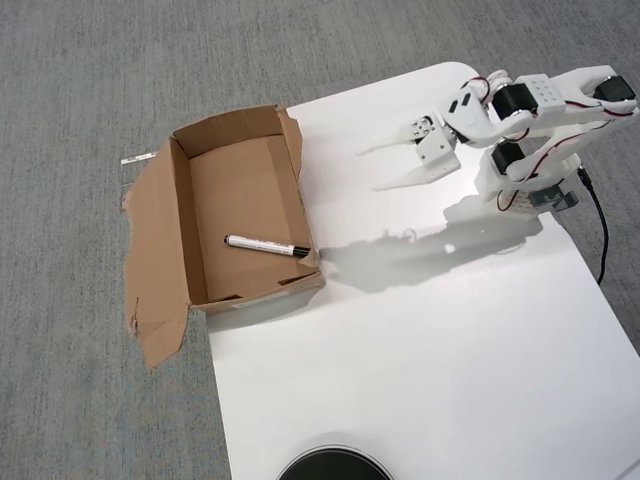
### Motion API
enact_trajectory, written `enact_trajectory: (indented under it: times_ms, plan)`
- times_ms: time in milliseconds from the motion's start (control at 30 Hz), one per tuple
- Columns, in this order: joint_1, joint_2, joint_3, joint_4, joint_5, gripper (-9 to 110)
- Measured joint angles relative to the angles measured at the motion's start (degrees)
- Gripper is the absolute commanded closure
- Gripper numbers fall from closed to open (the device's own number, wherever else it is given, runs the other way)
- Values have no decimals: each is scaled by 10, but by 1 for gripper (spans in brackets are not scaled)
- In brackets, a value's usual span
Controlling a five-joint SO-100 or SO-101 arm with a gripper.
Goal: Grasp a pen and put it in the box.
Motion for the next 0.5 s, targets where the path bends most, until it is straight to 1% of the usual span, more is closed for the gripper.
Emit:
enact_trajectory:
  times_ms: [67, 167, 500]
  plan:
    - [0, 4, 16, 0, 7, 81]
    - [0, 8, 38, 0, 47, 81]
    - [-1, 8, 152, 0, 359, 81]
